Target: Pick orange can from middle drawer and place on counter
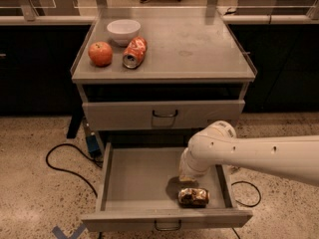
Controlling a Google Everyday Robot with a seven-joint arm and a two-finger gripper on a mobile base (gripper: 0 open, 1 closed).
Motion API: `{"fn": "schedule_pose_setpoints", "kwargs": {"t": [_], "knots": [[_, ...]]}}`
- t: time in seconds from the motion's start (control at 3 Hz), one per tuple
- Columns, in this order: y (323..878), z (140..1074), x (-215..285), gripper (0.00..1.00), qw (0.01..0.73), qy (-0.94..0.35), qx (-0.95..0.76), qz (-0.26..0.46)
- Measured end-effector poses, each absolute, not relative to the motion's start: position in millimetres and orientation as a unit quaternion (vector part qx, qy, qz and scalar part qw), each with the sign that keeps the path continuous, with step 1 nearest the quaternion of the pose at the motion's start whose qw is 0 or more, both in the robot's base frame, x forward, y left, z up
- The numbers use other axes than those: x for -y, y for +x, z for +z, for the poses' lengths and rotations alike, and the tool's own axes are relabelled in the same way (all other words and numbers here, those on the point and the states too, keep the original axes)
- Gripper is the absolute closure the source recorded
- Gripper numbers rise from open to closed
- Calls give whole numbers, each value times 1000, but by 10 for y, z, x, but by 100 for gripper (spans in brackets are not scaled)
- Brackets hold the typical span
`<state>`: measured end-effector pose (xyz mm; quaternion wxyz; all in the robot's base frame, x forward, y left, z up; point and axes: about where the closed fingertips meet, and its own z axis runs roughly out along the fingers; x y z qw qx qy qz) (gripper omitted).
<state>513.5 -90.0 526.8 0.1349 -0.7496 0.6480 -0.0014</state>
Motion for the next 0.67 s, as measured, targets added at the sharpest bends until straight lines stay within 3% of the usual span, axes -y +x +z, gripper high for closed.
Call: {"fn": "schedule_pose_setpoints", "kwargs": {"t": [0.67], "knots": [[5135, 5268, 900, 12, 135, -750, -648, -1]]}}
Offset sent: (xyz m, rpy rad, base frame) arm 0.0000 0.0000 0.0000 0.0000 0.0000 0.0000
